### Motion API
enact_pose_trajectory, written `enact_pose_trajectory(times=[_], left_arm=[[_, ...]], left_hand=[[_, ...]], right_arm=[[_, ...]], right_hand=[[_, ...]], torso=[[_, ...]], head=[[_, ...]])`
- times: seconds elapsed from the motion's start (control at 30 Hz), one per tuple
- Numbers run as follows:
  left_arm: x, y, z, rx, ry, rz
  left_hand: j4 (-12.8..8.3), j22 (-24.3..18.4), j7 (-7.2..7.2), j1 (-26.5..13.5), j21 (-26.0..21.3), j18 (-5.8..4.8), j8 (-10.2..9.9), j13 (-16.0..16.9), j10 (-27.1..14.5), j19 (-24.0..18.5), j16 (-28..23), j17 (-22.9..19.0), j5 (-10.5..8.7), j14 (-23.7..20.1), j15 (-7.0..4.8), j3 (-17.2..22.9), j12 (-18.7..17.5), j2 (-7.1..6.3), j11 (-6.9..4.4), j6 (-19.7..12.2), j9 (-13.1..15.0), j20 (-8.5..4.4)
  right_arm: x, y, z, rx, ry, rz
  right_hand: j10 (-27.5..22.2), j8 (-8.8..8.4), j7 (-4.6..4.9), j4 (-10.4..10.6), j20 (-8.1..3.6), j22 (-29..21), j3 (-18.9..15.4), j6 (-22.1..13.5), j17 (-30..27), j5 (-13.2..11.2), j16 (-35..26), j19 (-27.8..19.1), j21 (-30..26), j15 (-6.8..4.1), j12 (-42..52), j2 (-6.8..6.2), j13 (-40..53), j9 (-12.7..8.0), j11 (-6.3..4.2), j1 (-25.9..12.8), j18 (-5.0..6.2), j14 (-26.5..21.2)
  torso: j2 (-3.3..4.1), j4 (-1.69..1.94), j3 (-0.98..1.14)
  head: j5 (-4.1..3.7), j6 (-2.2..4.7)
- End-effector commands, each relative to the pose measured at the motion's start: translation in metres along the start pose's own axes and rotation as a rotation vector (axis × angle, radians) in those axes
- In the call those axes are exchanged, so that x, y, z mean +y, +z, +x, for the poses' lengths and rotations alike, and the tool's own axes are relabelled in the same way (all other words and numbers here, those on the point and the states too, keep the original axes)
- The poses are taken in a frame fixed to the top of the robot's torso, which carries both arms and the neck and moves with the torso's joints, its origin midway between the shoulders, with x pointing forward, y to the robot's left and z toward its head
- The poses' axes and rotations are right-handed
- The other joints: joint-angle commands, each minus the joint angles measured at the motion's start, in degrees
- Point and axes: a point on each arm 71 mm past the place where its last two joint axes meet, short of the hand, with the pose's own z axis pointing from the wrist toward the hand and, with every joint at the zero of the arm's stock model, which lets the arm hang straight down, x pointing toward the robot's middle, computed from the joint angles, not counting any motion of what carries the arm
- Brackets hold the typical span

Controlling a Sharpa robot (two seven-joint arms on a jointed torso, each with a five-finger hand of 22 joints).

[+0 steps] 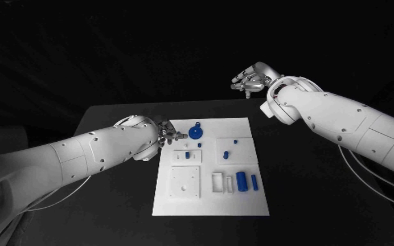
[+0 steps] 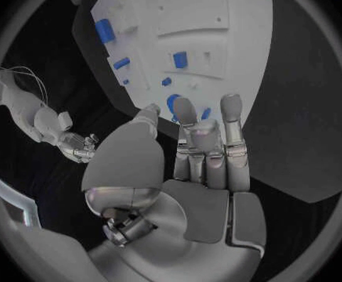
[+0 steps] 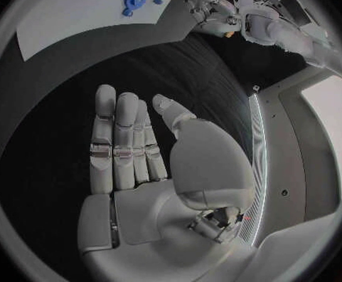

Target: Assemble the parts on the task board

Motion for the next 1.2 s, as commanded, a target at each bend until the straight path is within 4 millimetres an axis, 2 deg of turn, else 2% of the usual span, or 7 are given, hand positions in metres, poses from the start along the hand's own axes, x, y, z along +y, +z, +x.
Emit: enact_pose_trajectory(times=[0.03, 0.2, 0.27, 0.43, 0.6, 0.77, 1.2], left_arm=[[0.002, 0.002, -0.006, 0.064, -0.016, -0.017], [0.006, 0.008, -0.021, 0.057, -0.019, -0.028], [0.007, 0.012, -0.027, 0.053, -0.019, -0.029], [0.009, 0.019, -0.038, 0.08, -0.014, -0.029], [0.013, 0.024, -0.047, 0.104, -0.013, -0.043], [0.015, 0.029, -0.052, 0.105, -0.018, -0.056], [0.015, 0.037, -0.057, 0.057, 0.018, -0.065]], left_hand=[[-1.2, 1.1, 0.07, -0.1, 0.1, -0.52, 0.5, 0.3, 0.8, -0.1, 0.4, 0.3, 2.12, -0.4, -0.21, -0.2, 0.6, 1.04, 0.11, -0.7, 1.0, -0.46], [-2.2, 1.1, 0.21, -0.7, 0.2, -0.63, 0.0, 0.3, 0.5, -0.3, -0.1, -0.4, 2.1, -0.7, -0.18, -0.3, 0.5, 1.19, 0.26, -1.0, 0.8, -0.48], [-2.3, 1.0, 0.42, -0.9, 0.2, -0.69, -0.8, 0.2, 0.3, -0.4, -0.6, -1.0, 2.0, -0.9, -0.19, -0.2, 0.3, 1.27, 0.35, -1.1, -0.2, -0.5], [-3.3, 1.0, 1.04, -1.1, -0.3, -0.51, -2.6, 0.3, -0.7, -0.8, -1.4, -2.1, 1.21, -1.6, 0.12, -0.6, 0.4, 2.64, 0.61, -1.9, -3.7, -0.23], [-4.7, 1.0, 1.44, -1.6, -0.5, -0.35, -2.8, 0.4, -1.3, -1.0, -1.4, -2.8, 0.96, -2.1, 0.33, -1.1, 0.8, 3.6, 0.82, -2.7, -6.0, 0.0], [-5.8, 1.0, 1.62, -1.8, -0.6, -0.18, -2.8, 0.4, -1.8, -1.2, -1.3, -3.5, 0.94, -2.5, 0.46, -1.6, 1.1, 4.33, 0.95, -3.3, -7.2, 0.18], [-5.8, 1.0, 1.85, -1.9, -0.9, -0.06, -2.8, 0.1, -2.2, -1.3, -1.4, -4.4, 0.55, -2.9, 0.59, -1.6, 1.2, 4.18, 1.08, -3.7, -8.8, 0.33]], right_arm=[[0.0, 0.0, 0.0, 0.009, -0.01, -0.003], [-0.002, -0.002, -0.002, 0.008, -0.011, -0.002], [-0.002, -0.002, -0.003, 0.007, -0.011, -0.003], [-0.001, -0.003, -0.003, 0.007, -0.011, -0.005], [0.001, -0.003, -0.003, 0.009, -0.01, -0.009], [0.004, -0.003, -0.004, 0.005, -0.009, -0.016], [0.016, -0.001, -0.012, -0.01, -0.008, -0.037]], right_hand=[[0.3, -0.06, 0.01, -0.1, -0.08, 0.0, 0.3, -0.2, 0.0, 0.2, 0.2, 0.5, -0.1, -0.01, 0.1, -0.06, 0.1, -0.1, 0.11, 0.4, 0.51, 0.3], [0.4, -0.07, 0.03, 0.2, -0.08, 0.1, 0.1, -0.4, 0.0, 0.7, 0.3, 0.6, -0.1, -0.01, 0.2, -0.18, 0.2, -0.1, 0.09, -0.1, 0.49, 0.4], [0.4, -0.05, 0.05, 0.6, -0.07, 0.1, -0.6, -0.6, 0.0, 2.8, 0.2, 0.6, -0.2, 0.0, 0.2, -0.44, 0.2, -0.1, 0.1, -0.5, 0.47, 0.4], [0.4, -0.04, 0.07, 0.8, -0.07, 0.0, -1.1, -0.7, 0.0, 3.1, 0.2, 0.6, -0.2, 0.0, 0.2, -0.34, 0.2, -0.1, 0.11, -0.2, 0.46, 0.3], [0.4, -0.06, 0.1, 0.9, -0.06, 0.0, -1.1, -0.9, 0.0, 3.1, 0.2, 0.6, -0.2, 0.01, 0.2, -0.33, 0.2, -0.1, 0.12, -0.1, 0.46, 0.3], [0.4, -0.07, 0.11, 1.0, -0.05, 0.0, -1.2, -0.9, 0.0, 3.2, 0.2, 0.6, -0.3, 0.02, 0.1, -0.36, 0.2, -0.1, 0.13, -0.1, 0.46, 0.3], [0.4, -0.07, 0.11, 1.4, 0.0, -0.3, -1.3, -0.9, -0.2, 3.1, -0.1, 0.4, -0.4, 0.06, -0.2, -0.45, -0.2, -0.1, 0.15, -0.1, 0.44, 0.2]], torso=[[0.13, 0.05, -0.05], [0.4, -0.08, -0.03], [0.51, -0.14, -0.02], [0.98, -0.33, 0.06], [1.6, -0.73, 0.29], [2.2, -0.81, 0.44], [3.8, -1.5, 0.91]], head=[[-0.12, 0.37], [-0.3, 0.67], [-0.39, 0.68], [-0.42, 1.2], [0.39, 1.8], [0.81, 2.18], [1.76, 3.03]])
